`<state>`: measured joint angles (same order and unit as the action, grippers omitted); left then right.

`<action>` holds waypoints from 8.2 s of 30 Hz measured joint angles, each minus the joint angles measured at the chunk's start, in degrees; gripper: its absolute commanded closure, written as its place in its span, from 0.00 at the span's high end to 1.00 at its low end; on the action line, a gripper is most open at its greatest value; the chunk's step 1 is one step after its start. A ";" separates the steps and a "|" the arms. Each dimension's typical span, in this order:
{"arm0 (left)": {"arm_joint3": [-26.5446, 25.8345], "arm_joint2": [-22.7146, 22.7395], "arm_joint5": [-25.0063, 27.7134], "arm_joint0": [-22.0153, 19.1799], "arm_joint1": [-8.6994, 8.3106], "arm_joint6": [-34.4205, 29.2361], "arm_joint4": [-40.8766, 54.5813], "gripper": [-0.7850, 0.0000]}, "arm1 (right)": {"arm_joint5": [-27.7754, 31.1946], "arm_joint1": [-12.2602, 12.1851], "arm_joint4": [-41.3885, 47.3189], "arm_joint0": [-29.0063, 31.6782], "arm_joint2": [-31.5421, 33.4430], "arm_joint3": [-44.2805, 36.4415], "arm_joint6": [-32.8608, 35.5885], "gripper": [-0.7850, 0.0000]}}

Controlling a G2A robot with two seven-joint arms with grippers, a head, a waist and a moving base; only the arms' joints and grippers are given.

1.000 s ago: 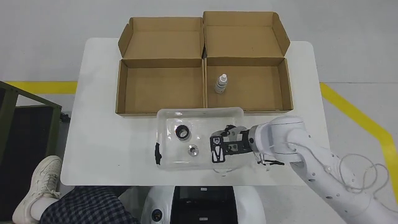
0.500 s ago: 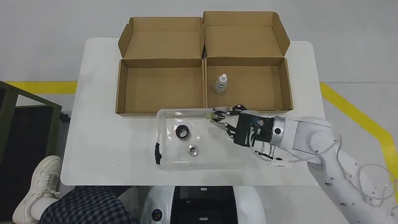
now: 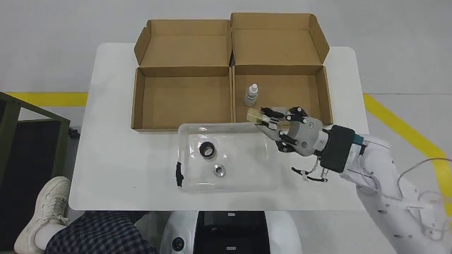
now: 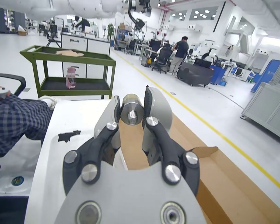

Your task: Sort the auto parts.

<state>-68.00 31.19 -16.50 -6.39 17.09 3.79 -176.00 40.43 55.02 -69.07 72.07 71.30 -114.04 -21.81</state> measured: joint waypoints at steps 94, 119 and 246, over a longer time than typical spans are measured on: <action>0.00 0.00 0.00 0.00 0.00 0.00 0.00 1.00 | 7.32 7.28 6.71 -32.91 -18.58 47.42 45.94 0.02; 0.00 0.00 0.00 0.00 0.00 0.00 0.00 1.00 | 8.34 7.11 5.96 -32.50 -16.29 43.29 42.11 0.79; 0.00 0.00 0.00 0.00 0.00 0.00 0.00 1.00 | 13.59 6.44 -4.54 -13.52 -21.13 11.99 39.19 0.00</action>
<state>-68.00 31.19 -16.50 -6.39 17.09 3.79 -176.00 54.02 61.47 -73.61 58.56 50.17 -102.05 17.37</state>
